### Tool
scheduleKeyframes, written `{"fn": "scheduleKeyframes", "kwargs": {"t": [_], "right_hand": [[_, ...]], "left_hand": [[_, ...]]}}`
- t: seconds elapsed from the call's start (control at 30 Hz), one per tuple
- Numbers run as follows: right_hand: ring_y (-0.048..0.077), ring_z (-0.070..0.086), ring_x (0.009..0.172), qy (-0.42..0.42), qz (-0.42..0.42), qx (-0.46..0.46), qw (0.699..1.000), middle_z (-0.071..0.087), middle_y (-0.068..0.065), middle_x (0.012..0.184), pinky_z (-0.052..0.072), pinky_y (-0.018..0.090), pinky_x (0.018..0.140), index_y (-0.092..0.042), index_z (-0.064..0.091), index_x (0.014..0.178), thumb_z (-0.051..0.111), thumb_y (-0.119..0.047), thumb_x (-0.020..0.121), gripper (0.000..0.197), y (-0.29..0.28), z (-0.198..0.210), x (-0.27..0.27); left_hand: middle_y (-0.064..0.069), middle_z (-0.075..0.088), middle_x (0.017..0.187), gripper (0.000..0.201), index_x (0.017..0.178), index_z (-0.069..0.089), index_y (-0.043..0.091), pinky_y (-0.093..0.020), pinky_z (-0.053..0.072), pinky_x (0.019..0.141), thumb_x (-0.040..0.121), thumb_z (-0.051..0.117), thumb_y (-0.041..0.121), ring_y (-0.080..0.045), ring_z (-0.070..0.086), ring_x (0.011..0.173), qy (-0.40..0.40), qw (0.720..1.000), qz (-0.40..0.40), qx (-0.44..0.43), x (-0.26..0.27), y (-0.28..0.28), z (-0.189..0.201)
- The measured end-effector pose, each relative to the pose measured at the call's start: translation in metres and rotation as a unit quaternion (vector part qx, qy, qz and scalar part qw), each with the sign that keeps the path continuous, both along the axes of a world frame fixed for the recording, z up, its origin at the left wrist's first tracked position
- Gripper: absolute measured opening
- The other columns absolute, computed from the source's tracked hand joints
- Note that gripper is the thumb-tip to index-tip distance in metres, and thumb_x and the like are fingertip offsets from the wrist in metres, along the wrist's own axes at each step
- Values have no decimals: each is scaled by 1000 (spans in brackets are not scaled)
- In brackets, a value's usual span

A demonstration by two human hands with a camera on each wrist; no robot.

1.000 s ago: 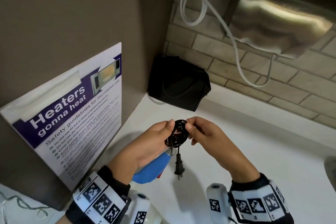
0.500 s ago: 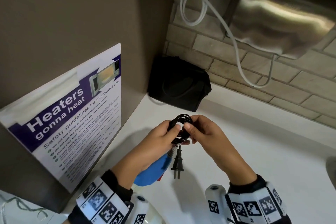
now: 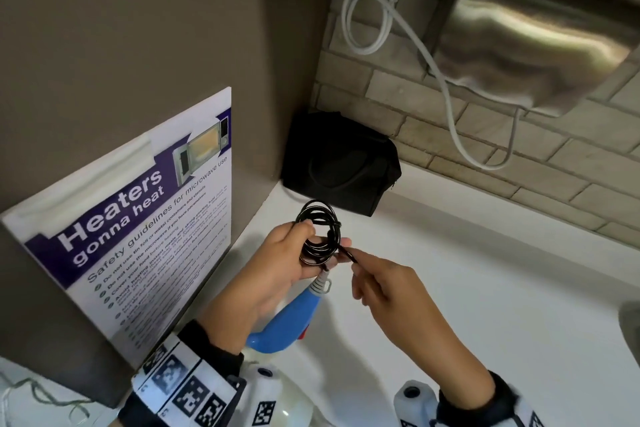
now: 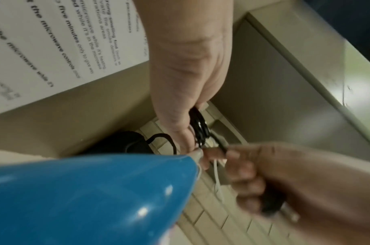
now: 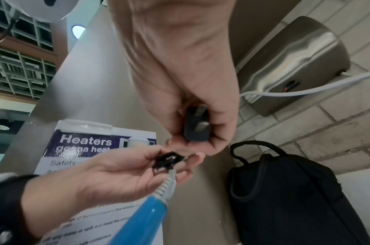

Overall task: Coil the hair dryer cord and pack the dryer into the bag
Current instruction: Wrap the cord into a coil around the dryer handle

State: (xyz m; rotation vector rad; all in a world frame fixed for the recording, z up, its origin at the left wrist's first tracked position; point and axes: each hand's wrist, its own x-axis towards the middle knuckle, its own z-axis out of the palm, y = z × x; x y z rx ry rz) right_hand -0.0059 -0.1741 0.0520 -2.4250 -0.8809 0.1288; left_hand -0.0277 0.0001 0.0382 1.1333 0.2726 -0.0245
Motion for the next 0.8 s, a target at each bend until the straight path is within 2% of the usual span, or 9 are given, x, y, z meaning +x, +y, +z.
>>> {"fn": "scheduleKeyframes", "kwargs": {"t": [0.07,0.17,0.27,0.33,0.47,0.57,0.63,0.7,0.8], "right_hand": [[5,51,64,-17,2,7,1000,52,-18,65,39,13,60,-31,60,121,42,-1,94,44,-4,-2,-2],[6,56,70,-10,-14,17,1000,56,-17,67,41,12,64,-26,65,110,43,-11,98,29,-6,-7,-5],[4,59,83,-8,-41,21,999,62,-15,73,42,10,67,-24,66,97,42,-14,100,25,-8,-9,0],[-1,59,80,-1,-51,29,998,65,-13,78,40,10,65,-23,63,95,41,-13,100,25,-7,-8,3],[2,56,67,57,-45,83,994,59,-7,71,39,12,58,-27,46,113,41,-21,101,14,3,1,0],[7,55,56,39,-59,102,992,54,-13,57,41,17,53,-38,27,127,36,-49,93,37,16,12,-6],[8,54,51,10,-59,85,995,54,-13,54,40,19,50,-42,16,137,35,-50,95,47,23,15,-6],[11,53,51,-34,-48,43,997,53,-13,59,36,21,49,-40,14,142,35,-42,99,48,27,16,-4],[17,49,57,-94,-46,-38,994,63,-4,75,35,27,51,-28,28,139,33,-33,101,39,29,17,-1]], "left_hand": [[-21,72,104,26,84,51,3,-47,50,96,99,32,11,-38,69,93,-24,999,-2,-27,-2,2,6],[-20,71,110,27,98,56,-4,-43,45,101,100,32,11,-32,68,104,-46,998,-1,-52,-1,1,5],[-15,70,114,35,115,56,-2,-41,45,100,101,38,24,-28,67,108,-67,998,-10,-12,-2,-3,3],[-7,72,113,39,117,57,7,-41,46,100,98,39,36,-24,67,107,-78,996,-13,42,-2,-5,3],[6,71,112,42,116,60,27,-35,49,98,92,39,55,-13,65,110,-74,987,-24,143,-4,-5,3],[10,72,107,37,108,63,34,-27,51,91,90,39,55,-5,66,104,-74,982,-34,168,-7,-8,5],[12,73,102,31,100,64,38,-25,51,88,88,42,55,-1,67,99,-76,980,-47,176,-9,-10,7],[9,73,101,27,99,64,35,-24,51,86,90,43,50,-2,68,98,-74,982,-59,163,-9,-9,8],[-5,71,108,30,109,60,18,-31,51,94,94,46,39,-12,67,104,-56,990,-57,117,-8,-10,7]]}}
